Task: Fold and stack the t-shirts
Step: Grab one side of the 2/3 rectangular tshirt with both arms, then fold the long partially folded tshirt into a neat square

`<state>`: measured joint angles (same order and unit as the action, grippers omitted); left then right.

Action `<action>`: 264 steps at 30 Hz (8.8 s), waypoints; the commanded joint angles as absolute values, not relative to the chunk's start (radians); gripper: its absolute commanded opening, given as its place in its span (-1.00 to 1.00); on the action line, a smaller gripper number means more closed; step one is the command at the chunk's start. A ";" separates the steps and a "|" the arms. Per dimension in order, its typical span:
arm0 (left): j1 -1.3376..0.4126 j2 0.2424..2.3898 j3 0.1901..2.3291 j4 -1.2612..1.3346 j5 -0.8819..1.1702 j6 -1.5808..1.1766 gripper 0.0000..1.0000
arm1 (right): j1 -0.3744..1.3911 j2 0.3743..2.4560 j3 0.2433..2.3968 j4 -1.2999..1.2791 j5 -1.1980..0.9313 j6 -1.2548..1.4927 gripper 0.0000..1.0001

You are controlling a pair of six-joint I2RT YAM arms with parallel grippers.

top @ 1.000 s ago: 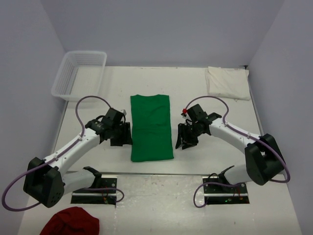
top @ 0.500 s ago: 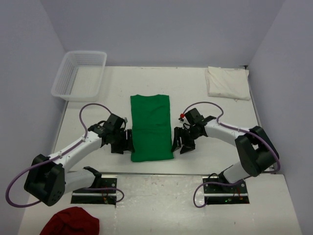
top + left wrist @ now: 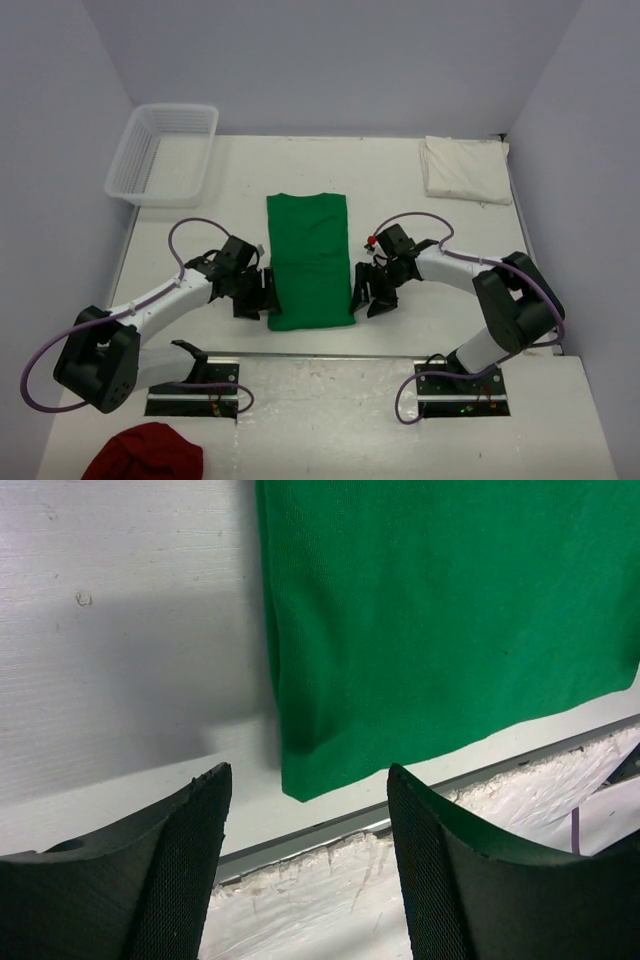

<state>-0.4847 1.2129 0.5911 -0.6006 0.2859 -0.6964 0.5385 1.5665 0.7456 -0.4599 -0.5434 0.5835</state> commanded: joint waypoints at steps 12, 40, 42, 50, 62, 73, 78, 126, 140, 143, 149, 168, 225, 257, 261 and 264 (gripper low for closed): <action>-0.492 1.293 0.538 -0.549 0.299 -0.719 0.30 | 0.543 1.529 0.716 -0.422 -0.551 0.621 0.19; -0.534 1.351 0.491 -0.451 0.302 -0.727 -1.00 | 0.545 1.554 0.663 -0.350 -0.566 0.687 0.18; -0.534 1.354 0.492 -0.446 0.305 -0.726 -1.00 | 0.543 1.569 0.666 -0.339 -0.561 0.690 0.18; -0.534 1.370 0.508 -0.440 0.325 -0.713 -1.00 | 0.552 1.611 0.673 -0.324 -0.535 0.729 0.14; -0.534 1.362 0.538 -0.471 0.324 -0.709 -1.00 | 0.569 1.697 0.672 -0.255 -0.543 0.753 0.07; -0.534 1.364 0.546 -0.476 0.324 -0.710 -1.00 | 0.568 1.707 0.681 -0.273 -0.499 0.732 -0.44; -0.532 1.353 0.537 -0.477 0.318 -0.710 -1.00 | 0.571 1.698 0.707 -0.310 -0.462 0.694 -0.71; -0.670 1.014 0.972 -1.066 0.095 -0.813 -1.00 | 0.836 1.313 1.185 -1.037 -0.003 0.620 -1.00; -0.407 1.554 1.342 -0.813 0.158 -0.546 -1.00 | 0.623 1.885 1.853 -1.166 -0.051 0.450 -1.00; -0.403 1.696 1.451 -0.795 0.158 -0.502 -1.00 | 0.601 1.933 1.861 -1.154 -0.066 0.428 -1.00; -0.393 1.799 1.485 -0.770 0.150 -0.468 -1.00 | 0.568 2.028 1.900 -1.114 -0.089 0.402 -1.00; -0.390 1.588 1.390 -0.834 0.155 -0.517 -1.00 | 0.537 1.938 1.838 -1.163 -0.173 0.362 -1.00; -0.465 1.716 1.393 -0.963 0.294 -0.516 -1.00 | 0.581 1.955 1.839 -1.308 -0.190 0.414 -1.00; -0.354 1.626 1.385 -0.540 0.227 -0.422 0.34 | 0.482 2.132 2.183 -1.281 -0.113 0.345 0.90; -0.409 1.574 1.332 -0.578 0.296 -0.451 0.04 | 0.511 1.952 1.921 -1.208 -0.129 0.345 0.01; -0.469 1.571 1.284 -0.601 0.314 -0.475 -1.00 | 0.520 1.887 1.779 -1.152 -0.187 0.360 -1.00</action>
<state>-0.4145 1.5909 1.3247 -0.5659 0.2466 -0.4652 0.5003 1.9816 1.8797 -1.2140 -0.1341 0.3550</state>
